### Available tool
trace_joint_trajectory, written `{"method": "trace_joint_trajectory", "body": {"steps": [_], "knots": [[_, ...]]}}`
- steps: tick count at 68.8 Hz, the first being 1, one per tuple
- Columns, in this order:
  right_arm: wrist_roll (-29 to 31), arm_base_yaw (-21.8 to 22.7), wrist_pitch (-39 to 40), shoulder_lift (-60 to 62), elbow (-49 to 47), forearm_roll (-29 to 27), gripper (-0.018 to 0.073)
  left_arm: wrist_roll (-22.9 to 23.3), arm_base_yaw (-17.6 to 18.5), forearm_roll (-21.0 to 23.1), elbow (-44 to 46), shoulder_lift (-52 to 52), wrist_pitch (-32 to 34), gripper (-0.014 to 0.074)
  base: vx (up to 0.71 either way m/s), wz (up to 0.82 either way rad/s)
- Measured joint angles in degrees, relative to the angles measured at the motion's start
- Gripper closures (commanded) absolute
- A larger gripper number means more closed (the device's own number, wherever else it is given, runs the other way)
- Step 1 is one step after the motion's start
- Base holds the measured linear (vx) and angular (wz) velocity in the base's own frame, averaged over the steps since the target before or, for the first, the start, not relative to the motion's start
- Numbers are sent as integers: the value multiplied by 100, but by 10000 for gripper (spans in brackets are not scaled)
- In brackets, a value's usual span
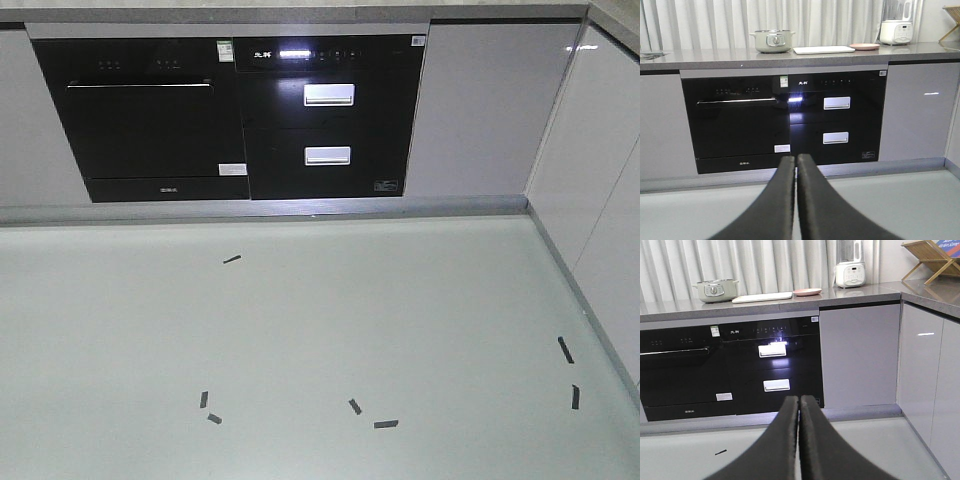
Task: Transfer vegetables to tray and serve
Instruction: 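Drive the base forward toward the kitchen counter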
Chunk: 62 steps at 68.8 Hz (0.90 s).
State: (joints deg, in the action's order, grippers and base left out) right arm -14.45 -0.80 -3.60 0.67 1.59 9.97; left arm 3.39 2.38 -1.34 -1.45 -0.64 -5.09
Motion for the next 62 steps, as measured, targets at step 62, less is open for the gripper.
{"method": "trace_joint_trajectory", "body": {"steps": [62], "knots": [[0, 0, 0, 0, 0, 0, 562, 0, 0, 0, 0, 0, 0, 602, 0, 0]]}}
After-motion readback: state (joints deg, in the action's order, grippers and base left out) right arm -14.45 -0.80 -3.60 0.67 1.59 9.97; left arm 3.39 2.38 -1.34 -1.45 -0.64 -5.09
